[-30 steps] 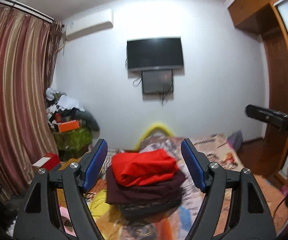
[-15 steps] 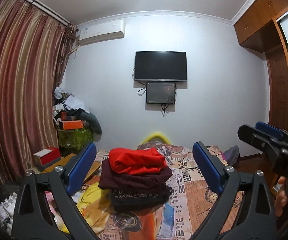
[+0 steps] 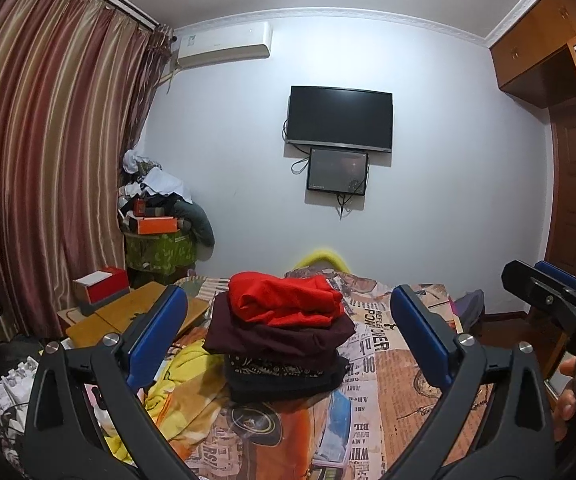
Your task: Fold large clothes
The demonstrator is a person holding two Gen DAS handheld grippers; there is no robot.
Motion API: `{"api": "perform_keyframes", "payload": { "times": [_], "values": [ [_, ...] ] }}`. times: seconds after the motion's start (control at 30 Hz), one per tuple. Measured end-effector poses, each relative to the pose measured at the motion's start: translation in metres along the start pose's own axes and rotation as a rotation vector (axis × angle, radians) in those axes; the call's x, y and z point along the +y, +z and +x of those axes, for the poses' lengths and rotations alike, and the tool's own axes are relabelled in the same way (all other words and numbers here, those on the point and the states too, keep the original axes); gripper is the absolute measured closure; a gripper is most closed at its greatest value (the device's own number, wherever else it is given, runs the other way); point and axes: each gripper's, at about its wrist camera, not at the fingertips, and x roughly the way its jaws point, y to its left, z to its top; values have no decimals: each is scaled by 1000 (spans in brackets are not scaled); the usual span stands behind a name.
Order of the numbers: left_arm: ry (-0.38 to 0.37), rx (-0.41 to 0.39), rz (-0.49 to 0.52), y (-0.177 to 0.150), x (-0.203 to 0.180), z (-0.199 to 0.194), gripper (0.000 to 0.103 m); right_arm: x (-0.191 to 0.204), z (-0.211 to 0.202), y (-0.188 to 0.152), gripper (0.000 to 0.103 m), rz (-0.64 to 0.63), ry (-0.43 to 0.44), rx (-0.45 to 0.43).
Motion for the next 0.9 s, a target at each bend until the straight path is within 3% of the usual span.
{"api": "perform_keyframes", "payload": {
  "times": [0.9],
  "values": [
    [-23, 28, 5, -5, 5, 11, 1, 9, -6, -6, 2, -32, -21, 40]
  ]
}}
